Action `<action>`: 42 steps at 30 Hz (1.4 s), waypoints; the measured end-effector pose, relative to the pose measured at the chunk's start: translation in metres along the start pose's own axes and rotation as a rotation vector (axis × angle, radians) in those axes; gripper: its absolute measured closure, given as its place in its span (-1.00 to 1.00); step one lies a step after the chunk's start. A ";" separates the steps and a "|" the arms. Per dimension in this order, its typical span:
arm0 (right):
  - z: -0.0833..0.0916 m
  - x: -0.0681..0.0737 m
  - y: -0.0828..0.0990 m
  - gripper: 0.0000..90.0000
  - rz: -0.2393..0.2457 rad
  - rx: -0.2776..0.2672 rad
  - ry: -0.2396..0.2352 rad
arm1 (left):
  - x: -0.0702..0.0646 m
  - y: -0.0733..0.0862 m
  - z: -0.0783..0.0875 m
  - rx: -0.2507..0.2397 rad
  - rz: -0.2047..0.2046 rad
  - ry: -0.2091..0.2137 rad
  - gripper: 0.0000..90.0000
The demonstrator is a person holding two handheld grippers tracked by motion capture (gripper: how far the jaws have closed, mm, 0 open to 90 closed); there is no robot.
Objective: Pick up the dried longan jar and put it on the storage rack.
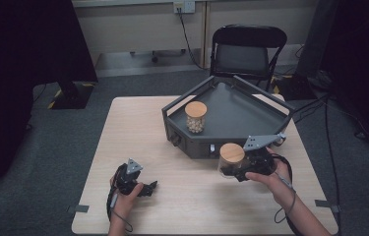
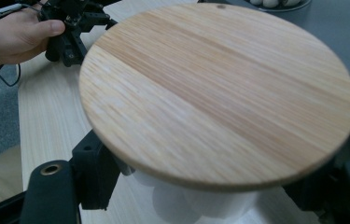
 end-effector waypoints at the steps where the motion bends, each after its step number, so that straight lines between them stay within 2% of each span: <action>1: 0.000 -0.001 0.000 -0.43 -0.005 -0.003 0.000 | 0.000 0.000 0.000 0.000 0.000 0.000 -1.00; 14: 0.010 -0.006 -0.014 -0.43 -0.014 -0.002 0.027 | 0.000 0.000 0.000 0.000 0.000 0.000 -1.00; 20: 0.012 -0.009 -0.020 -0.43 -0.014 -0.007 0.024 | 0.000 0.000 0.000 0.000 0.000 0.000 -1.00; 25: 0.012 -0.011 -0.027 -0.43 -0.014 0.008 0.036 | 0.000 0.000 0.000 0.000 0.000 0.000 -1.00; 31: 0.014 -0.014 -0.032 -0.43 -0.026 -0.006 0.042 | 0.000 0.000 0.000 -0.001 0.000 0.000 -1.00; 42: 0.019 -0.020 -0.043 -0.43 -0.035 -0.012 0.078 | 0.000 0.000 0.000 0.001 -0.001 0.000 -1.00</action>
Point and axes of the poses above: each handheld gripper's, and its own axes: z roughly backward along the jaws, y roughly out of its underside, x roughly to its left, the point moved 7 cm from there along -z, roughly forward along the jaws, and after that the axes turned 7 degrees about x, right-handed, at the moved point
